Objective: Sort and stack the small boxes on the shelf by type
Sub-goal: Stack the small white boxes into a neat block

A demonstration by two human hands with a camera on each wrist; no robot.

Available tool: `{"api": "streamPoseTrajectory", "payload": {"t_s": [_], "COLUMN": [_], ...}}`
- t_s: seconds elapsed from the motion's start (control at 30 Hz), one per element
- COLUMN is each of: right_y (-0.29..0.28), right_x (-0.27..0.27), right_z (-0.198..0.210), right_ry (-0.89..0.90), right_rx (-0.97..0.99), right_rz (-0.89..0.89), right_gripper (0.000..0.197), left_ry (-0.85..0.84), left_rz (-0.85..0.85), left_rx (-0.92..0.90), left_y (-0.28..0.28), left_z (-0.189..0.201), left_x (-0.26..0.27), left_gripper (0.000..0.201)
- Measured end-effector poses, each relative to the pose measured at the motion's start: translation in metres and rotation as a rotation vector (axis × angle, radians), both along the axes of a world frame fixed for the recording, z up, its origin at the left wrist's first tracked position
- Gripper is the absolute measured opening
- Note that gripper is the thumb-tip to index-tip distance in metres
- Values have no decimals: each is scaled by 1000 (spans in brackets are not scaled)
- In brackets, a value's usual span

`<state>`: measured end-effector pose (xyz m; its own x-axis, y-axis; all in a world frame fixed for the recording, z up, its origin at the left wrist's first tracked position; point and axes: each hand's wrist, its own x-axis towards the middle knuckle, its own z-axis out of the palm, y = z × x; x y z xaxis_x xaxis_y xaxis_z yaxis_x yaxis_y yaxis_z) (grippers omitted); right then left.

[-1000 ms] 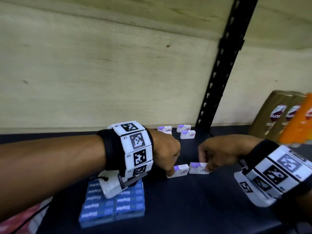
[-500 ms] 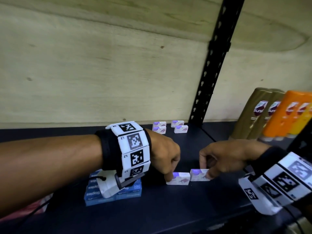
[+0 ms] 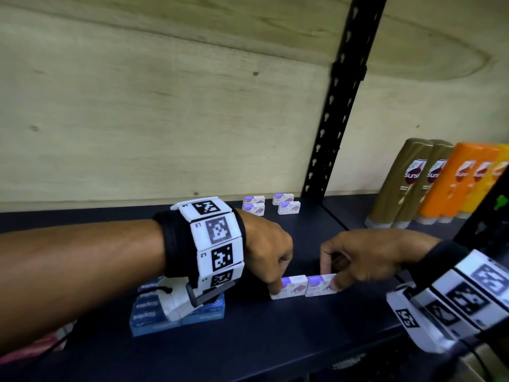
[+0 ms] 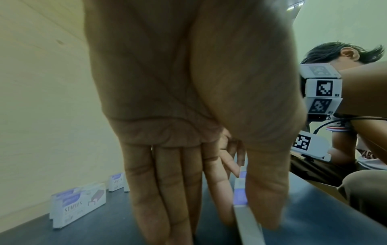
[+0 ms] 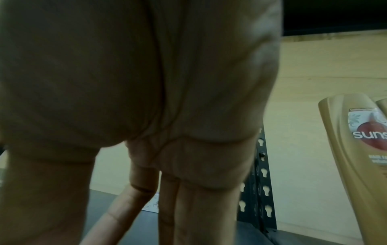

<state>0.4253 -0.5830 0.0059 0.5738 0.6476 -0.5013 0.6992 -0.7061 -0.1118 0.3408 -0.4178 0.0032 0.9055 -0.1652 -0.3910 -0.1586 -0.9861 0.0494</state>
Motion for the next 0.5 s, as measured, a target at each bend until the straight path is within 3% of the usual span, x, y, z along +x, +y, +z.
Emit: {"api": "streamPoseTrajectory", "payload": {"t_s": [0.5], "right_y": [-5], "right_x": [-1], "right_z": [-4], "right_ry": [-36], "right_rx": [43], "right_rz": [14], "right_gripper": [16], "left_ry": [8], "left_rz": [20], "left_rx": [-21], "left_y": [2], "left_z": [-4], "left_x": [1], "left_gripper": [26]}}
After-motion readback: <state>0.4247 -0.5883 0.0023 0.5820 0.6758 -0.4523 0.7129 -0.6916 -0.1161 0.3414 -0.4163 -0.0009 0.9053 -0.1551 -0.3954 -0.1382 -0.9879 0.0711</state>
